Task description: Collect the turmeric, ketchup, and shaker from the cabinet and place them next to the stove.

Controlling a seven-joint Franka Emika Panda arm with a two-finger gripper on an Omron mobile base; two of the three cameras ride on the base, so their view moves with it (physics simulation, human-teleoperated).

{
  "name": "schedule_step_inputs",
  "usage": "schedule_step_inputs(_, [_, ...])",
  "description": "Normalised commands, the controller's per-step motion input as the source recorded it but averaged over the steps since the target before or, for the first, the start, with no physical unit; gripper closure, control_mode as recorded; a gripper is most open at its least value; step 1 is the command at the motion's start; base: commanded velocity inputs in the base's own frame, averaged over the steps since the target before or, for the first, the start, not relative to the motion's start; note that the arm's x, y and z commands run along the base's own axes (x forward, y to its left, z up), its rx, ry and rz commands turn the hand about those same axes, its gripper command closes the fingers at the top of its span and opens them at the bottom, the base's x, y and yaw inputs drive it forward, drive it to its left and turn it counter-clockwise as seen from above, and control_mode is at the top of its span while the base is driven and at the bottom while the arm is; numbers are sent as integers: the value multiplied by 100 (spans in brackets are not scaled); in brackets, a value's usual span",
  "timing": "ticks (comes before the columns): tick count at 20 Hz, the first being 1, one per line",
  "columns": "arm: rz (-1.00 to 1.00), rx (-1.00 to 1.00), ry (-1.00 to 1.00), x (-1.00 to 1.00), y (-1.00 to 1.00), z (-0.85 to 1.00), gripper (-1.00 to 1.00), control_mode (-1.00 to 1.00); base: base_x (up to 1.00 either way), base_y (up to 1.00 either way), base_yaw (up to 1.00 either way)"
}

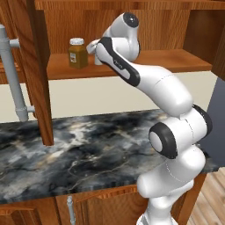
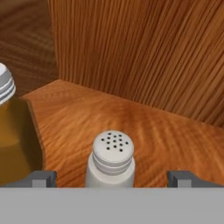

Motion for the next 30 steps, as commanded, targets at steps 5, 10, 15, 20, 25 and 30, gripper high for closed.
schedule_step_inputs(5, [0,1,0,10,0,-11,-100,-100,0,0,0])
schedule_step_inputs(10, [0,2,0,8,0,-9,-100,-100,0,0,0])
schedule_step_inputs(15, [1,2,0,6,4,-12,-100,-100,0,0,0])
schedule_step_inputs(20, [0,1,0,8,4,-12,-100,-100,0,0,0])
schedule_step_inputs(25, [0,1,0,5,2,-9,100,-100,0,0,0])
schedule_step_inputs(30, [0,1,0,0,0,-3,100,-100,0,0,0])
